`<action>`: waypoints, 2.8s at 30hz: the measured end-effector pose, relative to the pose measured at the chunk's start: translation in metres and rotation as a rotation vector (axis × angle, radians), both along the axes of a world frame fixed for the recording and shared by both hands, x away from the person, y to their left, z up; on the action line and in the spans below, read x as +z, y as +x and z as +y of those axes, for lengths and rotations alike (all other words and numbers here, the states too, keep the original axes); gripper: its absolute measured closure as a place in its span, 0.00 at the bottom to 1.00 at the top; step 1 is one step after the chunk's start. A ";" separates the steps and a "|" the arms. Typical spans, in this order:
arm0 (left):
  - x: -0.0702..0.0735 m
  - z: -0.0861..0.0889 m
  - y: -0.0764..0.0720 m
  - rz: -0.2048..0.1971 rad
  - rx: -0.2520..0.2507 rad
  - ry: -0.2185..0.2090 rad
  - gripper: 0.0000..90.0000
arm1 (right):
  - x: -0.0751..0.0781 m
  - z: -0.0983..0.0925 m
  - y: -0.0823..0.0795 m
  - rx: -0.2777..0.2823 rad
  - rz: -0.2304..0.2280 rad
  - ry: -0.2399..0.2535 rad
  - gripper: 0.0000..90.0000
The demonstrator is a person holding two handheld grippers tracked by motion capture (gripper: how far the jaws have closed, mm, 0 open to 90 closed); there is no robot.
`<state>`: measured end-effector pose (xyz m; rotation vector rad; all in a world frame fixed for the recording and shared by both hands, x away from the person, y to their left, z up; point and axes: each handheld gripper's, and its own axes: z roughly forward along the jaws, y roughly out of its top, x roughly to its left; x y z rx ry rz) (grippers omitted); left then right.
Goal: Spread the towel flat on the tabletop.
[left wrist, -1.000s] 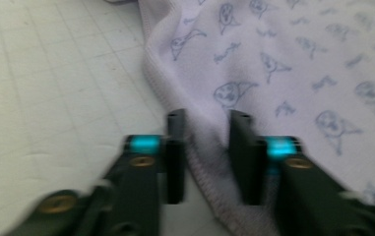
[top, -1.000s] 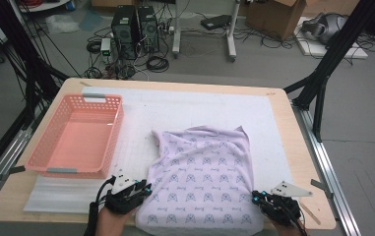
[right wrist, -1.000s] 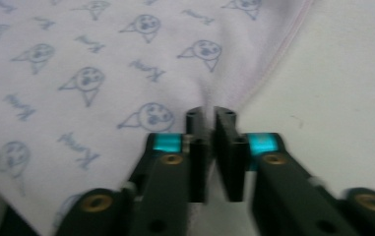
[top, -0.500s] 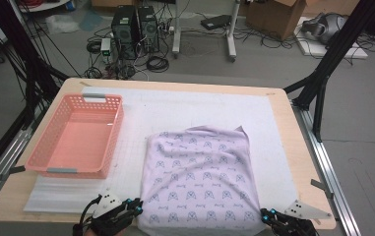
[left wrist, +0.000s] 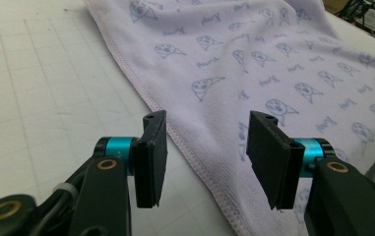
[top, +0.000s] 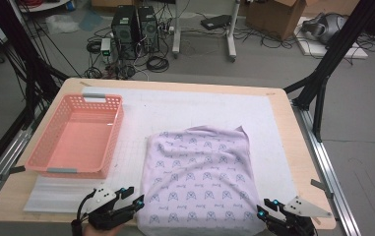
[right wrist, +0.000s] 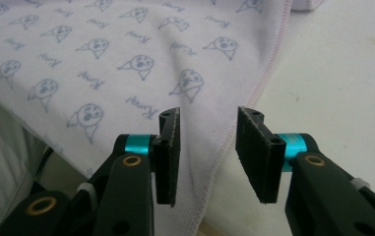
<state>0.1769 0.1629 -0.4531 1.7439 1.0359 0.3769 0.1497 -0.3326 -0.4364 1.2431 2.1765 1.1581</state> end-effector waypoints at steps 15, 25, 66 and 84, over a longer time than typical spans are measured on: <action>0.003 -0.022 0.044 0.081 0.006 0.013 0.48 | -0.004 0.001 0.041 -0.063 0.022 0.001 0.55; -0.001 -0.044 0.042 0.064 -0.007 0.189 0.91 | -0.014 0.016 0.052 0.006 0.063 -0.037 0.93; 0.006 -0.014 0.018 0.053 -0.039 -0.036 0.52 | -0.005 0.003 0.031 -0.016 0.026 0.028 0.57; 0.001 -0.018 0.030 0.077 -0.028 -0.013 0.50 | -0.008 0.007 0.040 -0.039 0.024 0.010 0.50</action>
